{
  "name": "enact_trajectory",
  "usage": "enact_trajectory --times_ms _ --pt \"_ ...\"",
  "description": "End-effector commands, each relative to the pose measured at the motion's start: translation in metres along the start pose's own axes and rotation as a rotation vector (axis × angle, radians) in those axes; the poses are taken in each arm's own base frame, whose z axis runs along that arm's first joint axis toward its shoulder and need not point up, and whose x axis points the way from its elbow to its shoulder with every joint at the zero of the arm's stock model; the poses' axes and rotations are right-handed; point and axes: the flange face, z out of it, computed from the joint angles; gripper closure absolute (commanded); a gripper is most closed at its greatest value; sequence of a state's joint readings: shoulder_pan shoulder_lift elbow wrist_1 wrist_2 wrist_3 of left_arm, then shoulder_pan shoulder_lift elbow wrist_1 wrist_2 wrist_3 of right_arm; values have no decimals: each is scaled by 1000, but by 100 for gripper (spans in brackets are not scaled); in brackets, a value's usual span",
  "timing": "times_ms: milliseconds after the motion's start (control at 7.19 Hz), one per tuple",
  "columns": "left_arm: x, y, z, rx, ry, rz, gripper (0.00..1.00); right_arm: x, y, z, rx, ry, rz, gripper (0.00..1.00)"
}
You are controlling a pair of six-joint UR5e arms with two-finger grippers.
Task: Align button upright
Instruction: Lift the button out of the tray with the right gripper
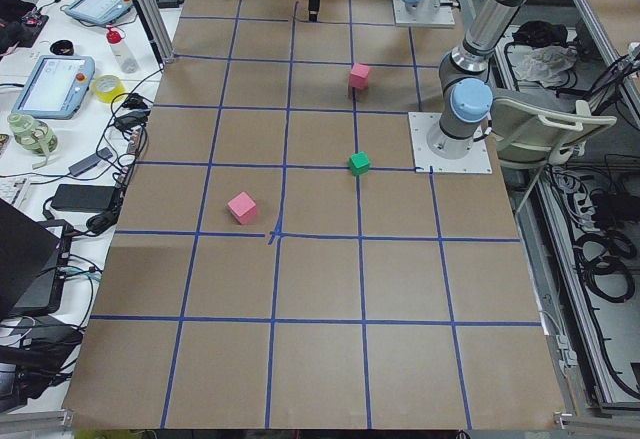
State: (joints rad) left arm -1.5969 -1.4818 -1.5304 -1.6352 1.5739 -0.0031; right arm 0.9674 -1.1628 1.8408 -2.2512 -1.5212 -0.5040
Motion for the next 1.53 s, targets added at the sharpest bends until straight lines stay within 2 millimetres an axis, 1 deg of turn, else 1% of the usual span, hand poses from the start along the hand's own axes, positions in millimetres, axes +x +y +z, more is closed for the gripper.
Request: enact_trajectory --times_ms 0,139,278,417,556,695,834,973,1112,1251,1390 --pt "0 0 0 0 0 0 0 -3 -22 -52 32 18 -14 100" --pt "0 0 -1 1 0 0 0 -28 -41 -90 56 26 -33 100" --pt "0 0 -1 3 0 0 0 -70 -55 -130 111 50 -68 100" --pt "1 1 0 0 -1 2 0 -119 -53 -150 106 50 -58 100" --pt "0 0 -1 3 0 0 0 -170 -48 -164 115 41 -40 100" --pt "0 0 -1 1 0 0 0 -226 -45 -163 121 24 -37 100" --pt "-1 0 -1 3 0 -2 0 -280 -40 -156 121 -2 -18 100" --pt "0 0 -1 3 0 0 0 -338 -32 -142 108 -32 -52 100" --pt "0 0 -1 3 0 0 0 -384 -20 -123 79 -57 -38 100" --pt "0 0 -1 3 0 0 0 -432 -9 -107 86 -67 -63 100" --pt "0 0 -1 3 0 0 0 -481 9 -85 83 -58 -133 100"
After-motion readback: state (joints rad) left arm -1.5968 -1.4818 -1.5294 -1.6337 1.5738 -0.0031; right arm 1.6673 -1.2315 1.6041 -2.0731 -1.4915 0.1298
